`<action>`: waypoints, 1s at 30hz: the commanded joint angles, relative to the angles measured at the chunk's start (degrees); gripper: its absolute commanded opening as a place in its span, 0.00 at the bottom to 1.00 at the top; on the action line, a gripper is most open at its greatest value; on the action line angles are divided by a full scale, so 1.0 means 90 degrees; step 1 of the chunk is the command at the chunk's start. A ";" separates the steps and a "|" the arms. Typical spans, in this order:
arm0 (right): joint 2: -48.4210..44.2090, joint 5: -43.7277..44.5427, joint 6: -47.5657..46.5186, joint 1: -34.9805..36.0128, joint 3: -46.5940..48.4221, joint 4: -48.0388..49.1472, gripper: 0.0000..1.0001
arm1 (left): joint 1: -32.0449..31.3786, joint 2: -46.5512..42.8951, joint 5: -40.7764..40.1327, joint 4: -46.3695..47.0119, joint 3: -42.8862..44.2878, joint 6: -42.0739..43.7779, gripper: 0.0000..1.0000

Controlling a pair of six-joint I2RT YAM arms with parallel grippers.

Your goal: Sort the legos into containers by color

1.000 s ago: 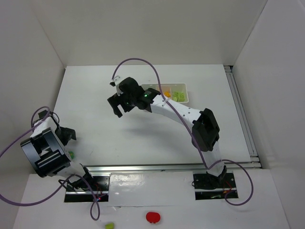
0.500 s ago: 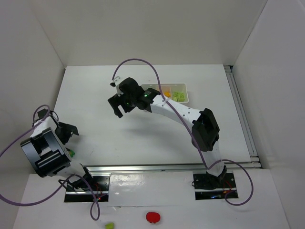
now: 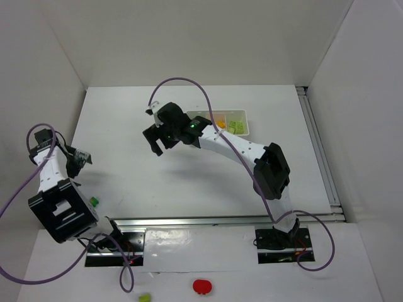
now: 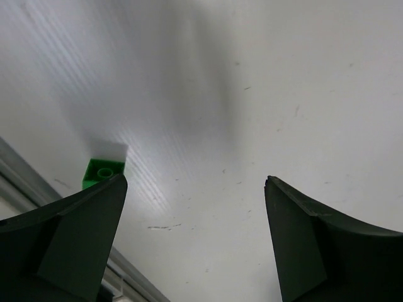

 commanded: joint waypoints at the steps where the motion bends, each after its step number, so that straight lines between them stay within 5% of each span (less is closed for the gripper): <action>1: 0.0041 0.0007 -0.0059 -0.0024 0.0279 -0.0083 0.96 | 0.0082 -0.0069 -0.0289 -0.0757 -0.0207 -0.0011 1.00; 10: 0.0041 0.0007 -0.0059 -0.0024 0.0279 -0.0141 0.96 | 0.0209 0.0135 -0.0787 -0.1381 -0.0071 0.0047 0.98; 15: 0.0041 0.0007 -0.0118 -0.0024 0.0279 -0.0141 0.96 | 0.0209 0.1022 -0.0845 -0.1665 0.0056 0.0252 0.98; 30: 0.0041 0.0193 -0.0176 -0.0024 0.0396 -0.0141 0.96 | 0.0277 0.1844 -0.0280 -0.1207 -0.0032 0.0545 0.93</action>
